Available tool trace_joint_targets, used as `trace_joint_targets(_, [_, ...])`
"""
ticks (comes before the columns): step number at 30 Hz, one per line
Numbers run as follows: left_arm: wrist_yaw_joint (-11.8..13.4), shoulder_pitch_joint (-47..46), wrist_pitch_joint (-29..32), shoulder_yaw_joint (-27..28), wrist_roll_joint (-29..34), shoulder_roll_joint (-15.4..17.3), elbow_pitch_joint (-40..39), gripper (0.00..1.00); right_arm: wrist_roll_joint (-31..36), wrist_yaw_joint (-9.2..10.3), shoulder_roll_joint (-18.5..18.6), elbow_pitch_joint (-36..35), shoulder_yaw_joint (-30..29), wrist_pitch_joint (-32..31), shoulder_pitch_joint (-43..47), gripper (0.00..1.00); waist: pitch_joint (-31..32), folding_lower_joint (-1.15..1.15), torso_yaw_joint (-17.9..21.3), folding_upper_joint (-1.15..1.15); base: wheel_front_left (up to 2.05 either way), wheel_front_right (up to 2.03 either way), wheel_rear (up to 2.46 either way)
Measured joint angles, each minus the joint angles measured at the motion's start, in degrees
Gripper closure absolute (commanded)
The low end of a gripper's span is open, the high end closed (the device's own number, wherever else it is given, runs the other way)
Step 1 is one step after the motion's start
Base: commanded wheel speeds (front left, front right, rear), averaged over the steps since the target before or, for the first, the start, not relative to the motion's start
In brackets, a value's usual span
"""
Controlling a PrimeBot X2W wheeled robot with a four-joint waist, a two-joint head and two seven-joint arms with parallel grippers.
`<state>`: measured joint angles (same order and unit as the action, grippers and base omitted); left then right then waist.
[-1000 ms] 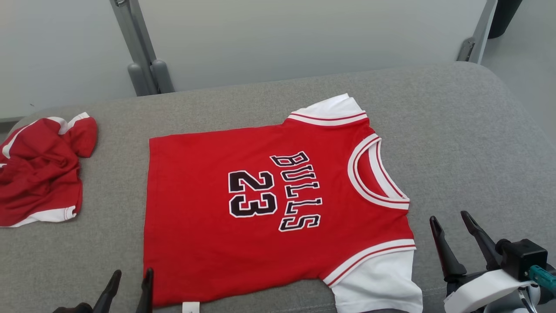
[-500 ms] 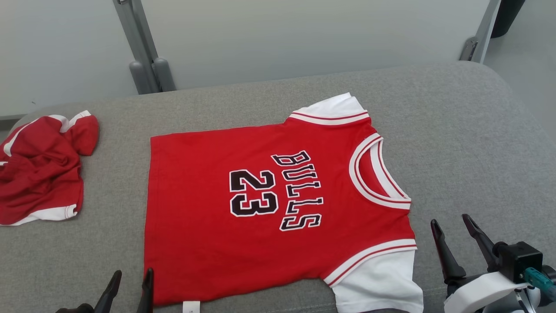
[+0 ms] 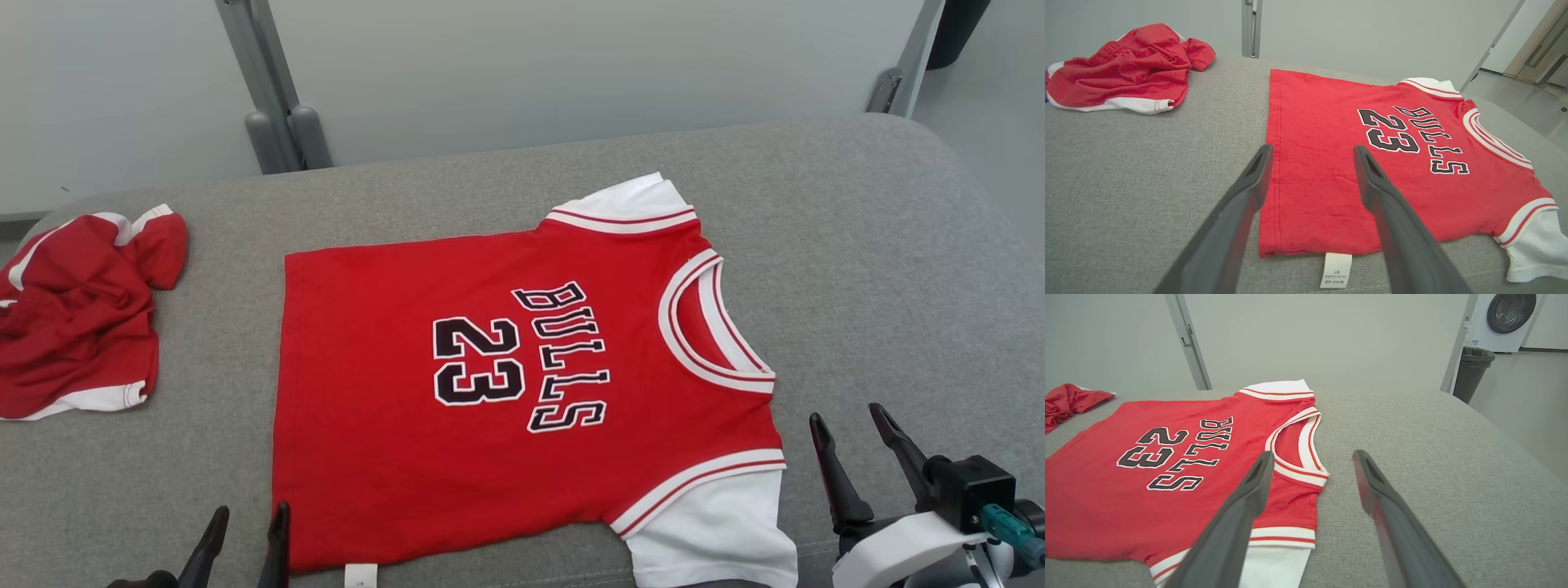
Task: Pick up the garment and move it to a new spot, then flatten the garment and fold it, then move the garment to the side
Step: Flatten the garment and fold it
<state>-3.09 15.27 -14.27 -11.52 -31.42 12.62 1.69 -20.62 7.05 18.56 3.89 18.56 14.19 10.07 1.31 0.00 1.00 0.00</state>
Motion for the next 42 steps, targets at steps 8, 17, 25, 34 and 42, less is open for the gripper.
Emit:
trace_joint_targets(8, [-1.01, 0.14, 0.0, 0.3, -1.53, -1.7, 2.12, 0.0, -0.97, -0.98, -1.34, 1.77, -0.29, 0.08, 1.4, 0.0, -0.89, 0.0, -0.15, 0.0, 0.0, 0.0, 0.0])
trace_joint_targets(17, [-2.01, 0.35, 0.0, 0.57, -6.69, -3.56, 5.67, 0.0, -4.82, -3.12, -3.93, 8.0, 2.05, 0.05, 6.66, 0.0, -2.51, 0.0, -0.15, 0.0, 0.0, 0.0, 0.0])
trace_joint_targets(25, [-2.71, -0.04, 0.0, 0.71, -7.84, -3.56, 6.67, 0.0, -5.53, -4.55, -4.28, 11.7, 2.54, -0.12, 6.38, 0.0, -5.02, 0.0, 0.3, 0.0, 0.0, 0.0, 0.0])
trace_joint_targets(34, [-3.28, -3.91, 0.02, 0.2, -8.09, -3.0, 7.46, 0.0, -7.68, -7.2, -5.69, 15.81, 2.67, -0.97, 2.18, 0.0, -7.98, 0.0, -0.18, 0.0, 0.0, 0.0, 0.0])
trace_joint_targets(42, [-3.44, -4.75, 0.02, 0.0, -8.29, -2.93, 9.14, 0.0, -9.13, -9.59, -7.21, 20.17, 3.71, -1.81, 1.47, 0.0, -8.71, 0.0, -0.88, 0.0, 0.0, 0.0, 0.0])
